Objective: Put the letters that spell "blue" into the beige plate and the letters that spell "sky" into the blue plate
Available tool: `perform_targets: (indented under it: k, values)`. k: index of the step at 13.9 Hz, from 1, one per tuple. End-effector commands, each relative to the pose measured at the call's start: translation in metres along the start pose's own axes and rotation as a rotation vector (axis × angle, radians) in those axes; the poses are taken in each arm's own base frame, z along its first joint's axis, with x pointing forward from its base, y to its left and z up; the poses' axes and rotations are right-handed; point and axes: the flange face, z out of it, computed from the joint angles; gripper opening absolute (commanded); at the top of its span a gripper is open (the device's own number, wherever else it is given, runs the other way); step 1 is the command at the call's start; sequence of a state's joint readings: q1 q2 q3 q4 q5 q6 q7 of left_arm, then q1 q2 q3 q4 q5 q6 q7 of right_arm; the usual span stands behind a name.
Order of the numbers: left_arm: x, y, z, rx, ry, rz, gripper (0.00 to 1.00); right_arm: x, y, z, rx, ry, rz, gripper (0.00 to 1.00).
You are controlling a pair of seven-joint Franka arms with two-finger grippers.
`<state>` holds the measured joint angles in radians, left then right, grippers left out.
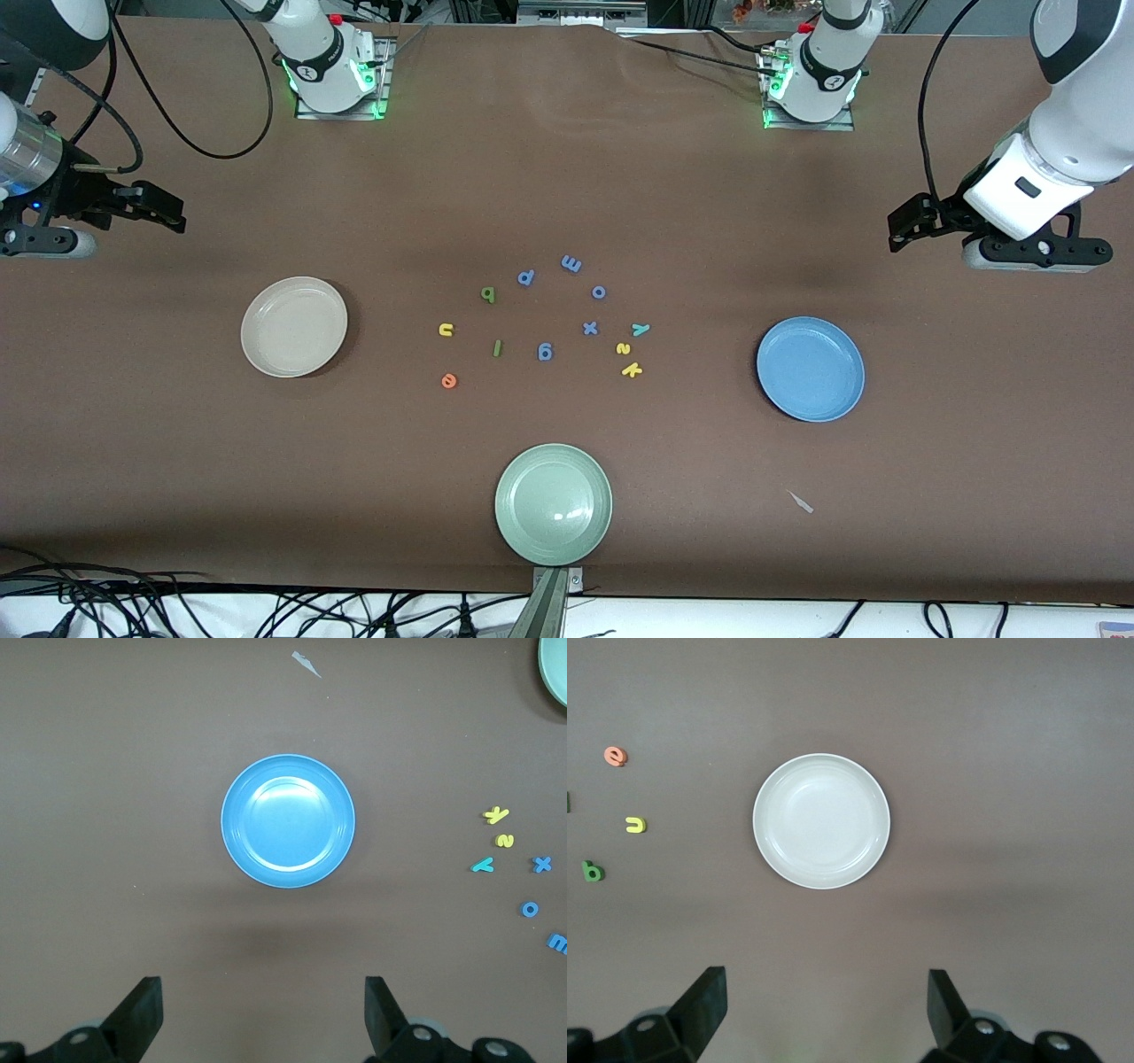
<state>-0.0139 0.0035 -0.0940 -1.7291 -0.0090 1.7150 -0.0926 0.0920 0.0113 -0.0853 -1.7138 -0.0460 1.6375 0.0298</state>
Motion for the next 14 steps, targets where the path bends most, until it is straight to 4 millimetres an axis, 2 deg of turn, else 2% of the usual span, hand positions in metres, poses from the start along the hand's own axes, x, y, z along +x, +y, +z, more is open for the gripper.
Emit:
perform_targets:
  k: [1,3,4,6,7,10,12,14]
  values:
    - [-0.003,0.0,-0.005,-0.003,0.01,0.007,1.0,0.008,0.001,0.003,-0.007,0.008,0.009,1.0]
    - [-0.003,0.0,-0.005,-0.003,0.01,0.007,1.0,0.017,-0.011,0.011,-0.008,0.021,-0.011,1.0]
    - [-0.003,0.0,-0.005,-0.003,0.01,0.007,1.0,0.023,-0.02,0.021,-0.01,0.011,-0.025,1.0]
    - [-0.003,0.0,-0.005,-0.003,0.01,0.009,1.0,0.038,-0.056,0.053,-0.022,-0.039,-0.081,1.0]
    - [-0.003,0.0,-0.005,-0.003,0.01,0.007,1.0,0.04,-0.071,0.056,-0.024,-0.039,-0.102,1.0]
    - [-0.003,0.0,-0.005,-0.003,0.01,0.007,1.0,0.056,-0.085,0.089,0.011,-0.056,-0.061,1.0]
    - [-0.003,0.0,-0.005,-0.003,0.01,0.007,1.0,0.069,-0.11,0.114,0.019,-0.04,-0.072,1.0]
    - [-0.003,0.0,-0.005,-0.003,0.01,0.007,1.0,0.078,-0.134,0.136,0.016,-0.017,-0.011,1.0]
